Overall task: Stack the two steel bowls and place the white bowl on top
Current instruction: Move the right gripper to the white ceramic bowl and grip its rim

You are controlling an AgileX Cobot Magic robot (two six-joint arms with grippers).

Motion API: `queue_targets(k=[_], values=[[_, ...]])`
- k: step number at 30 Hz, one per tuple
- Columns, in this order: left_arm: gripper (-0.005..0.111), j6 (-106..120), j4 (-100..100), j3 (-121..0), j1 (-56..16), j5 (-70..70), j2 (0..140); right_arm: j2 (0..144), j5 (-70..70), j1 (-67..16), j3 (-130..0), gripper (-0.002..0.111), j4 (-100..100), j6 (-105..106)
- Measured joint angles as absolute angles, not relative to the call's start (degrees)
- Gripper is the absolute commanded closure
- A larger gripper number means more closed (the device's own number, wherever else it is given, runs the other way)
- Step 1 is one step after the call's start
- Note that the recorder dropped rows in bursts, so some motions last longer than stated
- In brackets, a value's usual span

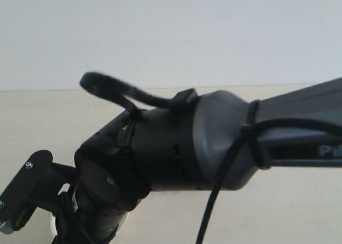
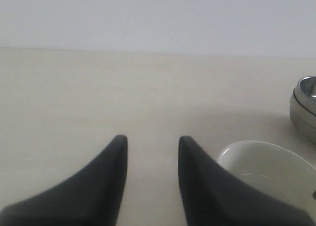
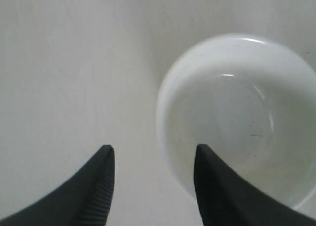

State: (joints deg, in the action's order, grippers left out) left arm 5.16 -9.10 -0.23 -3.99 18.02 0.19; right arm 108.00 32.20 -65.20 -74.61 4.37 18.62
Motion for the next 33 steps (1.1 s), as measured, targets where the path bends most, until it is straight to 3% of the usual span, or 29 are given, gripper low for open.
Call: queue_targets(k=[18, 21, 23, 24, 33], values=[[0.074, 5.2, -9.1, -0.2, -4.0, 18.0, 0.2, 116.6, 25.2, -65.2, -74.6, 0.065, -0.3, 20.3], [0.074, 5.2, -9.1, -0.2, -4.0, 18.0, 0.2, 117.4, 25.1, -65.2, -74.6, 0.083, -0.6, 20.2], [0.074, 5.2, -9.1, -0.2, -4.0, 18.0, 0.2, 117.4, 25.0, -65.2, -74.6, 0.103, -0.6, 20.2], [0.074, 5.2, -9.1, -0.2, -4.0, 18.0, 0.2, 117.4, 24.9, -65.2, -74.6, 0.108, -0.8, 20.2], [0.074, 5.2, -9.1, -0.2, -4.0, 18.0, 0.2, 117.0, 24.0, -65.2, -74.6, 0.108, -6.6, 20.3]])
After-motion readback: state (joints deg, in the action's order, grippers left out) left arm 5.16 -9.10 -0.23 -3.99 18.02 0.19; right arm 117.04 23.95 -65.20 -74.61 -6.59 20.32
